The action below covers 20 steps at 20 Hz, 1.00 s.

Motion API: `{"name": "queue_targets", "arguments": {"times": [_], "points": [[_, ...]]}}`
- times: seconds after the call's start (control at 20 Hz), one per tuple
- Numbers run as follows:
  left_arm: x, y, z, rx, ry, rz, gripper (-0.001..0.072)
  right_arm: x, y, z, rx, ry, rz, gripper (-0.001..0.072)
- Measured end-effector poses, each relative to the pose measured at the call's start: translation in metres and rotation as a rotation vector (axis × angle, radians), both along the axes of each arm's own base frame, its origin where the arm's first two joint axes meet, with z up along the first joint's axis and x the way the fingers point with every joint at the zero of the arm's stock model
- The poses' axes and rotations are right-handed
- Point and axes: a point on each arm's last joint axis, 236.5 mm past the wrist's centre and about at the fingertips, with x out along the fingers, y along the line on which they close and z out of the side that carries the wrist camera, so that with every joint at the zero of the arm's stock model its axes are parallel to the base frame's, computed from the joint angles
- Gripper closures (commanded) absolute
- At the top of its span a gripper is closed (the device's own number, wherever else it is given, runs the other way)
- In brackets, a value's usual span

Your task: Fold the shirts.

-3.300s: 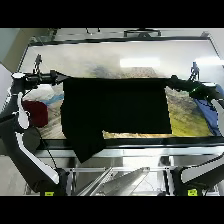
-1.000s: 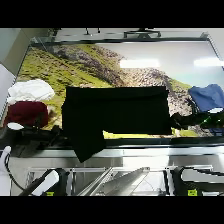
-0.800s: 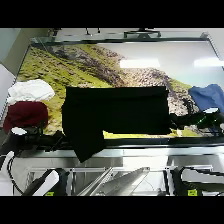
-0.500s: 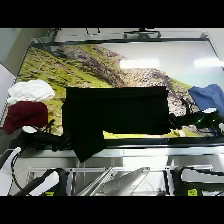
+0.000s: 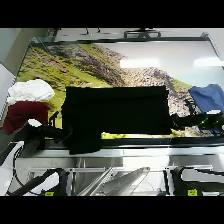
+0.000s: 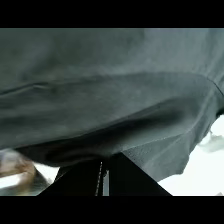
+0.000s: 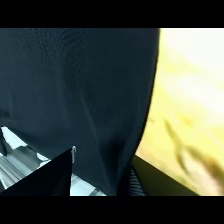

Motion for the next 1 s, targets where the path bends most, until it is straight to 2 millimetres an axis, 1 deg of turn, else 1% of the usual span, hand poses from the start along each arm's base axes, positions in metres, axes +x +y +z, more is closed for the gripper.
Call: {"name": "queue_targets", "arguments": {"times": [0.05,0.15,0.25,0.35,0.45,0.6,0.7,0.85,0.95,1.0], "points": [[0.003,0.002,0.003,0.011,-0.023,0.003,0.0673,-0.001,-0.001,0.0,-0.001,-0.001,0.002,0.0308],[0.007,0.002,0.013,0.008,-0.063,0.009,0.0673,-0.005,-0.005,-0.003,-0.019,0.004,0.018,0.0683],[0.012,0.0,0.021,0.002,-0.101,0.014,0.0673,-0.012,-0.005,-0.004,-0.017,0.018,0.042,0.0695],[0.022,-0.006,0.034,-0.034,-0.16,0.024,0.0673,-0.016,-0.005,-0.001,-0.009,0.028,0.065,0.0695],[0.041,-0.008,0.054,-0.065,-0.239,0.039,0.0673,-0.013,-0.014,0.002,-0.026,0.037,0.057,0.0695],[0.071,-0.005,0.086,-0.088,-0.336,0.04,0.0673,0.001,-0.022,0.013,-0.012,0.022,0.008,0.0695],[0.093,-0.002,0.105,-0.097,-0.386,0.03,0.0674,0.017,-0.025,0.024,0.007,-0.013,-0.029,0.0695],[0.134,-0.002,0.133,-0.114,-0.462,0.004,0.0673,0.054,-0.023,0.052,0.065,-0.125,-0.096,0.0695],[0.161,-0.005,0.144,-0.122,-0.498,-0.026,0.0673,0.083,-0.023,0.073,0.093,-0.218,-0.139,0.0695],[0.174,-0.007,0.145,-0.127,-0.507,-0.04,0.0673,0.099,-0.024,0.083,0.095,-0.267,-0.162,0.0695]]}}
